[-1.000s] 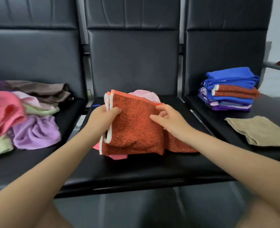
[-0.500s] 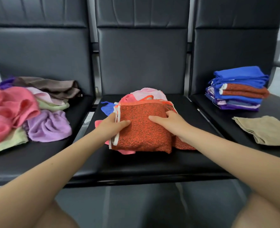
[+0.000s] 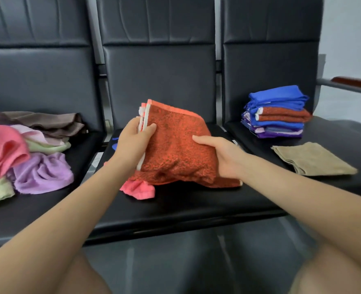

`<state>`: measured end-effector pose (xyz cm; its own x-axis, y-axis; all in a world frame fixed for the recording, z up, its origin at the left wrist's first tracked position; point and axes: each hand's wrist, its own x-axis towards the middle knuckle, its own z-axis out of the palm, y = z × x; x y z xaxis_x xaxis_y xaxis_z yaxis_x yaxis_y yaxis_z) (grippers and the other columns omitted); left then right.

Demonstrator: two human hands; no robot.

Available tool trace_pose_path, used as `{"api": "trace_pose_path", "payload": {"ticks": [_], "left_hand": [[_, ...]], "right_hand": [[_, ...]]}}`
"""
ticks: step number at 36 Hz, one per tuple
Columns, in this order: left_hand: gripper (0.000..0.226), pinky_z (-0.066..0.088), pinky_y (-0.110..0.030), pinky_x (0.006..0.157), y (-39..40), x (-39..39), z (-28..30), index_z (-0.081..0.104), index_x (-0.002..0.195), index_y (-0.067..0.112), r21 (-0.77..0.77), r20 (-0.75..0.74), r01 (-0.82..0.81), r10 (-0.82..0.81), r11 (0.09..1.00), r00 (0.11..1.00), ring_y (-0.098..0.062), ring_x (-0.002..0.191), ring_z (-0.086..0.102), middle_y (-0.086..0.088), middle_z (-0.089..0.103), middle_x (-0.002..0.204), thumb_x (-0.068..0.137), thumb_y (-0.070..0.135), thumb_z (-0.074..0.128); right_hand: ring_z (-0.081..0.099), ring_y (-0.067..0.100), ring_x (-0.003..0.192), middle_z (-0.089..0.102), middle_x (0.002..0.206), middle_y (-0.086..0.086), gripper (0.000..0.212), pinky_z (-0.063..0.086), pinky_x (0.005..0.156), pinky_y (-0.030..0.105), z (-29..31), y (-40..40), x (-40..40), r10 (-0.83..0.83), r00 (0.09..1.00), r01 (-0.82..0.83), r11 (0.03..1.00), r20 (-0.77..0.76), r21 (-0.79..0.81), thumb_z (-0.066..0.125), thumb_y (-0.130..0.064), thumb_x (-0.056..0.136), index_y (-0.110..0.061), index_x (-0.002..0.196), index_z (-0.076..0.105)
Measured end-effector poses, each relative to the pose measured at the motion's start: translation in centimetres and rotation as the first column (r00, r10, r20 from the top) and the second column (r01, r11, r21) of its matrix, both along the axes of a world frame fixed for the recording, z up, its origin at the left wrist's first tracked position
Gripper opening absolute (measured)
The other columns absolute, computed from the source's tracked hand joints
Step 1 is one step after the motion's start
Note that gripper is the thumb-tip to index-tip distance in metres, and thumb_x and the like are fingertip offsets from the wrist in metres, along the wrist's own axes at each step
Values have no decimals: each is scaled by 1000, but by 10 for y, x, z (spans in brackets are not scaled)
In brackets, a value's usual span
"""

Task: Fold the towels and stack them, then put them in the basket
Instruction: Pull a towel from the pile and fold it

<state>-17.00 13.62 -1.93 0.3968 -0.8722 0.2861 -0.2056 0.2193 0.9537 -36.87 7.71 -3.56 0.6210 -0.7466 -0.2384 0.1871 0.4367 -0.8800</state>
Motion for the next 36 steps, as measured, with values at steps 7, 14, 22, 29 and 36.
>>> {"api": "trace_pose_path", "payload": {"ticks": [7,14,22,29,36], "left_hand": [[9,49,-33,81,-15,-51,-6,59,89,18,-20,-179,19,-22,1000,984,-16,84,57,-3,63,88,96,13,55],[32,50,-37,97,-36,-115,-19,59,117,13,124,-19,298,-298,947,954,-19,103,66,-4,70,110,86,19,69],[45,47,-37,101,-85,-212,-24,51,131,14,221,34,396,-413,891,910,-19,110,62,-4,63,123,89,9,64],[49,46,-40,103,-124,-287,-30,45,136,14,122,-96,369,-359,921,928,-20,113,58,-3,59,123,90,6,61],[34,44,-30,91,-133,-318,-80,56,119,8,301,308,288,-379,909,873,-27,111,59,-8,64,118,91,25,61]], "right_hand": [[68,26,98,70,111,13,47,50,99,40,-1,-2,-53,42,999,-42,999,-33,-2,68,-19,76,-8,121,63],[67,26,93,68,109,14,43,54,90,39,-13,-23,-116,-506,759,340,844,-409,-414,71,-8,82,0,123,59],[55,16,99,55,109,-2,44,40,83,27,-2,-36,-205,-865,401,401,463,-302,-790,73,-21,84,-15,123,53],[59,19,106,60,112,2,52,46,100,38,-9,-55,-271,-964,242,669,248,-110,-700,68,-20,88,-18,135,46],[58,26,116,68,118,3,33,46,98,36,-58,-70,-314,-854,10,272,502,-520,-821,60,-43,90,-23,115,68]]}}
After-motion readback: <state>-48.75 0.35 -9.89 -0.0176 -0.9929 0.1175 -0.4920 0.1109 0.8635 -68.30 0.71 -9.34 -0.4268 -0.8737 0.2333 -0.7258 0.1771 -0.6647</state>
